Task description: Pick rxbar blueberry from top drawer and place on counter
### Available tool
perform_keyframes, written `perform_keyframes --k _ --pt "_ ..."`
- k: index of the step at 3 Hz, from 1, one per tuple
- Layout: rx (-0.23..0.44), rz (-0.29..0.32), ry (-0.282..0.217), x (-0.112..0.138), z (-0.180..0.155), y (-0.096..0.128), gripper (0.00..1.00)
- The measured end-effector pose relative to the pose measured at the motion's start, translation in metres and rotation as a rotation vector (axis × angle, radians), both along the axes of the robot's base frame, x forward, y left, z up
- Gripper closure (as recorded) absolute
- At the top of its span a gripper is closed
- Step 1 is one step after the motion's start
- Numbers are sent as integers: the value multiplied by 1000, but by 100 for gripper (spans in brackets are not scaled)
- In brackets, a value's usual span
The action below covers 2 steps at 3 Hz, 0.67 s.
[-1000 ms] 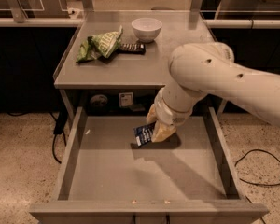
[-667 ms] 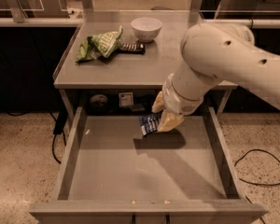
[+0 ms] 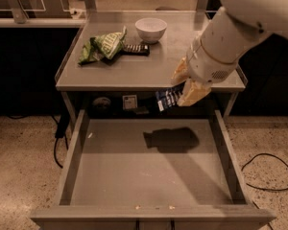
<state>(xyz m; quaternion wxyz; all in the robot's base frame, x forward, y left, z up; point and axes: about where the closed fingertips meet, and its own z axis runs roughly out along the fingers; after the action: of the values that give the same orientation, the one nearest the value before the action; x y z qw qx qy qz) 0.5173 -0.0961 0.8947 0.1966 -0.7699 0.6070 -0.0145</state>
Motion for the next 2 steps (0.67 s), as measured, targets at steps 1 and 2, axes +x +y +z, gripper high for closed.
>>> perform_keyframes --k 1,2 --pt "-25 -7 -34 17 39 -15 100" --pt "-51 -6 -49 57 57 -22 100"
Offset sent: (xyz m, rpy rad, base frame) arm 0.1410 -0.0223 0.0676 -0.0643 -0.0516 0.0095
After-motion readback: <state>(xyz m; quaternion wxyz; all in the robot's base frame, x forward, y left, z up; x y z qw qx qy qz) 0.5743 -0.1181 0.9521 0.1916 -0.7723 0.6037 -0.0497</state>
